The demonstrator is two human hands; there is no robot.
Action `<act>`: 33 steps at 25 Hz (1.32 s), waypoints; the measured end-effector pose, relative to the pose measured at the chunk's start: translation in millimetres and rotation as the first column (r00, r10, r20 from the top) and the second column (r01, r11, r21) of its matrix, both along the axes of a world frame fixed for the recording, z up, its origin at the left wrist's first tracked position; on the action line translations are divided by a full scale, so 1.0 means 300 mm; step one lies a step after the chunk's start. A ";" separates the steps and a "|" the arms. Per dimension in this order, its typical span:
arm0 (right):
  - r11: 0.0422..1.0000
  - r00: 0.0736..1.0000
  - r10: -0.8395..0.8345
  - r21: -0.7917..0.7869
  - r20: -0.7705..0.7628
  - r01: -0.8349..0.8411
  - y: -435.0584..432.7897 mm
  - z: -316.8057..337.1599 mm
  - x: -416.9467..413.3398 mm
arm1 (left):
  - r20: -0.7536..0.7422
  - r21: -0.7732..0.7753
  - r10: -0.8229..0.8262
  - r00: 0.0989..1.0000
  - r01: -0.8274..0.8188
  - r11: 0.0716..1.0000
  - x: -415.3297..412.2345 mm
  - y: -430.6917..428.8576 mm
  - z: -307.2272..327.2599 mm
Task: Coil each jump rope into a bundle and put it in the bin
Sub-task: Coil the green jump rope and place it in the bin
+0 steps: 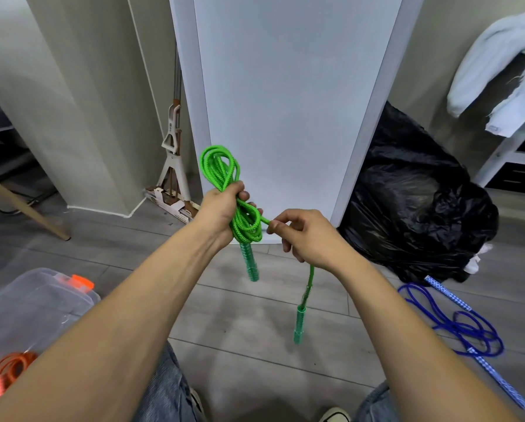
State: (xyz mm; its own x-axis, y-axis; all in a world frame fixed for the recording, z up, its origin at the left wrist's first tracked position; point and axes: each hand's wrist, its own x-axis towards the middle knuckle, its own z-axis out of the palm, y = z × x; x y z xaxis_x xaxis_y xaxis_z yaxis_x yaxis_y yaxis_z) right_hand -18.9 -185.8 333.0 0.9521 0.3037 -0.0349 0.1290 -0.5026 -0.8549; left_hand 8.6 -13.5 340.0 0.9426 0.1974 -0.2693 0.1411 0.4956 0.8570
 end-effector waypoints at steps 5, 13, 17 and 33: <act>0.988 0.997 0.024 -0.153 0.071 -0.013 -0.015 -0.002 -0.003 | -0.094 0.065 -0.052 0.994 0.058 0.996 0.001 0.024 -0.002; 0.983 0.986 -0.006 -0.179 0.164 0.036 -0.033 0.013 0.000 | -0.084 0.607 -0.195 0.977 0.205 0.768 -0.008 0.008 -0.020; 0.972 0.976 -0.054 -0.214 0.210 0.100 -0.045 0.021 0.005 | -0.109 0.659 -0.440 0.892 0.396 0.640 -0.035 -0.002 -0.014; 0.948 0.982 0.008 -0.312 0.189 0.053 -0.060 0.019 0.002 | -0.184 0.634 -0.441 0.879 0.449 0.629 -0.054 0.021 0.005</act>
State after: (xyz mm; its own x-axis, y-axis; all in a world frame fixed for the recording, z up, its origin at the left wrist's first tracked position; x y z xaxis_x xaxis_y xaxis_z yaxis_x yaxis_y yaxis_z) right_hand -18.3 -203.8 338.6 0.9573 0.2842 0.0528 0.2555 -0.7465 -0.6143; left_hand -7.7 -7.3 341.4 0.9607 -0.1187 -0.2509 0.2064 -0.2987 0.9317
